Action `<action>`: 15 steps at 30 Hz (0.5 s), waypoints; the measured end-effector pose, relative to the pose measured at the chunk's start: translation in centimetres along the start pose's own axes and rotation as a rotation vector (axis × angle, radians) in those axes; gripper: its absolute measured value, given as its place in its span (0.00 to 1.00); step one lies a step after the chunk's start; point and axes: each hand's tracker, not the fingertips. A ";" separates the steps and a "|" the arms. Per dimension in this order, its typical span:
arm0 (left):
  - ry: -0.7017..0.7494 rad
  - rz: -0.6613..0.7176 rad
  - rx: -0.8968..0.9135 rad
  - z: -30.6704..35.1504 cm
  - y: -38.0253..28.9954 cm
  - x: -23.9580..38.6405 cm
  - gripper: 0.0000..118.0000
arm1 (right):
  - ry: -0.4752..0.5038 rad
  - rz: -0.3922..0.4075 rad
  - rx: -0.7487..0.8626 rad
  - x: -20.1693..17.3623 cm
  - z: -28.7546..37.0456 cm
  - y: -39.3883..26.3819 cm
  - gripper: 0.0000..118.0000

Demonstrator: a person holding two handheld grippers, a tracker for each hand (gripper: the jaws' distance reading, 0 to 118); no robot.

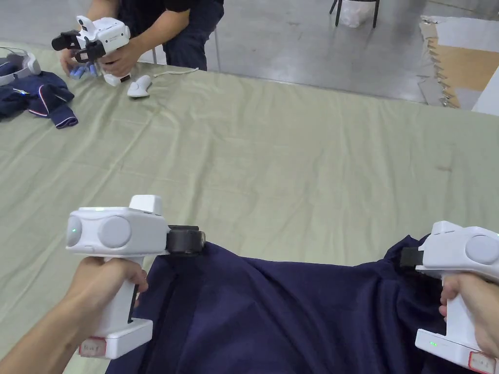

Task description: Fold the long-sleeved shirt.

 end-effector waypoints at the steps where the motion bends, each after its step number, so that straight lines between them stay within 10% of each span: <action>1: 0.011 -0.006 -0.020 -0.9 0.2 -0.1 0.89 | -0.002 0.005 -0.001 0.1 -0.1 0.1 0.09; 3: -0.023 0.062 -0.063 -1.9 0.3 -0.6 0.67 | -0.004 0.005 0.012 -0.1 0.3 0.0 0.09; 5: -0.038 0.154 -0.074 -3.0 -0.5 -0.6 0.19 | 0.002 0.008 0.018 -0.5 1.1 -0.7 0.09; 15: -0.111 0.062 0.180 6.2 -2.5 0.4 0.12 | 0.007 0.099 0.327 0.3 7.6 -1.3 0.09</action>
